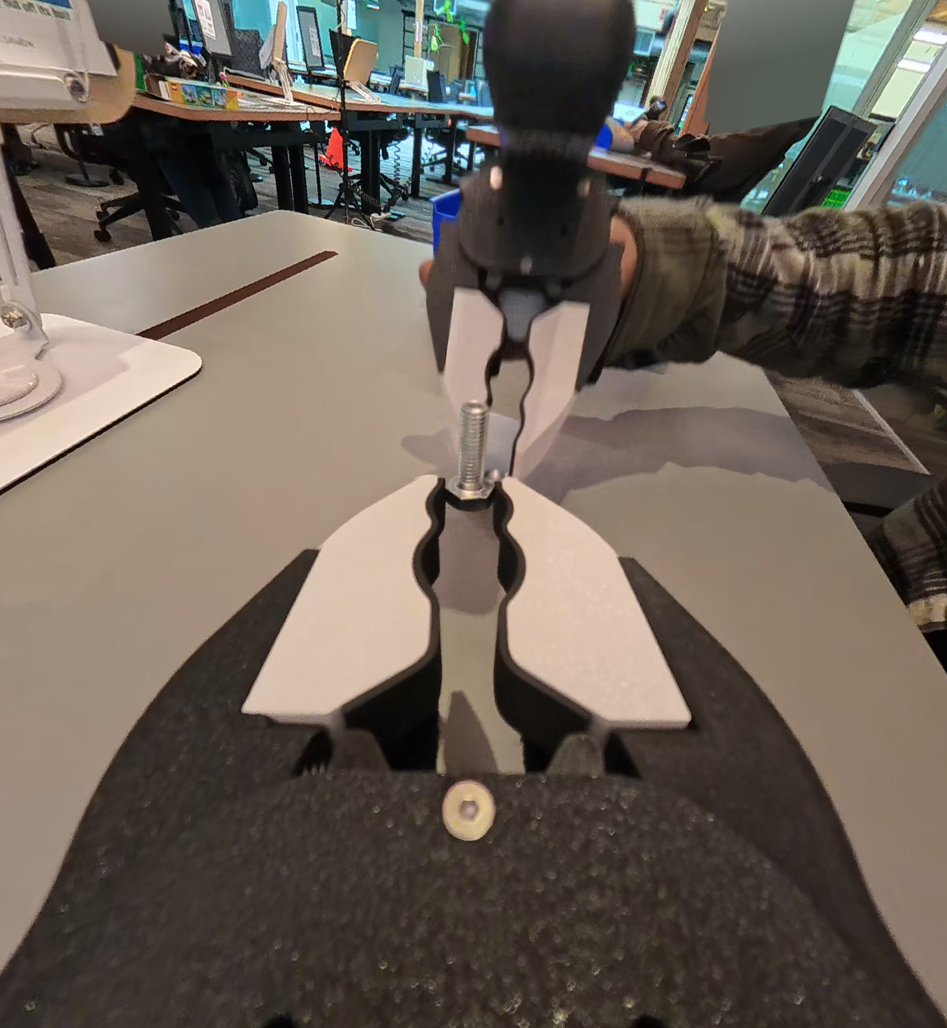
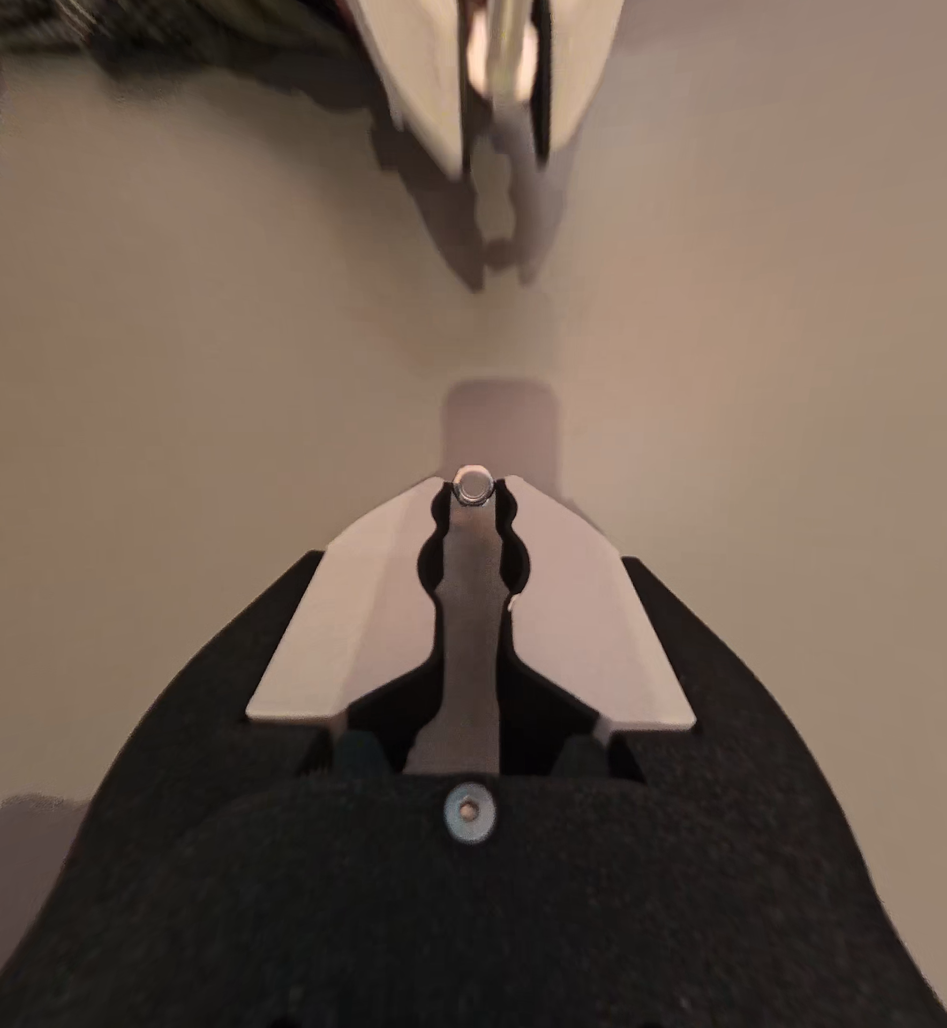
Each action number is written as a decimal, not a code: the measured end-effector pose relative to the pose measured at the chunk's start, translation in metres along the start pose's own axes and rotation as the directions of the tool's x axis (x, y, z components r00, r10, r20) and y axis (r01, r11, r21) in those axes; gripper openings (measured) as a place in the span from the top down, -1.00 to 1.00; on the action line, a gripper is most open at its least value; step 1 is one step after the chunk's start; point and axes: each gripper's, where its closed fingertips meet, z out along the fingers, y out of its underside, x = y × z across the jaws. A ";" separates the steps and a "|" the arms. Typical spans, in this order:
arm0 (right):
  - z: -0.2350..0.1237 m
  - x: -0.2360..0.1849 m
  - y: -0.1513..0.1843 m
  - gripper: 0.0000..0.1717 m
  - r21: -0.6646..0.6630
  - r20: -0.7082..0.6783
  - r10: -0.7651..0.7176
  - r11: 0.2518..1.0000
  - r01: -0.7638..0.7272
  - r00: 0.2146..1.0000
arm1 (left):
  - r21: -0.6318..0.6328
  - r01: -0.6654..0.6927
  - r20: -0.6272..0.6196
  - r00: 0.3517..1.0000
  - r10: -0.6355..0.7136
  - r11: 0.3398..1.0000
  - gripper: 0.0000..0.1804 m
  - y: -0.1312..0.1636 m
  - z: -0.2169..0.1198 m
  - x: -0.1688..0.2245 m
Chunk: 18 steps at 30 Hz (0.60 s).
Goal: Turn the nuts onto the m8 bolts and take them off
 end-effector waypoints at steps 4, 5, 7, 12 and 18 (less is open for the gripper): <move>-0.041 -0.010 -0.053 0.82 0.023 0.015 -0.114 0.993 0.114 0.993 | -0.016 -0.047 -0.008 0.999 0.047 0.999 0.83 -0.001 0.008 0.009; -0.047 -0.011 -0.064 0.82 0.011 0.016 -0.147 0.989 0.147 0.989 | -0.021 -0.058 -0.010 0.998 0.058 0.998 0.83 -0.001 0.009 0.011; -0.054 -0.014 -0.081 0.82 -0.017 0.031 -0.192 0.981 0.193 0.981 | -0.025 -0.069 -0.017 0.998 0.068 0.997 0.83 -0.001 0.012 0.015; -0.049 -0.014 -0.099 0.82 -0.085 0.062 -0.255 0.962 0.260 0.965 | -0.008 -0.070 -0.021 0.997 0.069 0.998 0.82 -0.004 0.013 0.018; -0.039 -0.015 -0.105 0.82 -0.125 0.090 -0.273 0.951 0.283 0.958 | -0.002 -0.079 -0.015 0.997 0.079 0.997 0.82 -0.007 0.012 0.018</move>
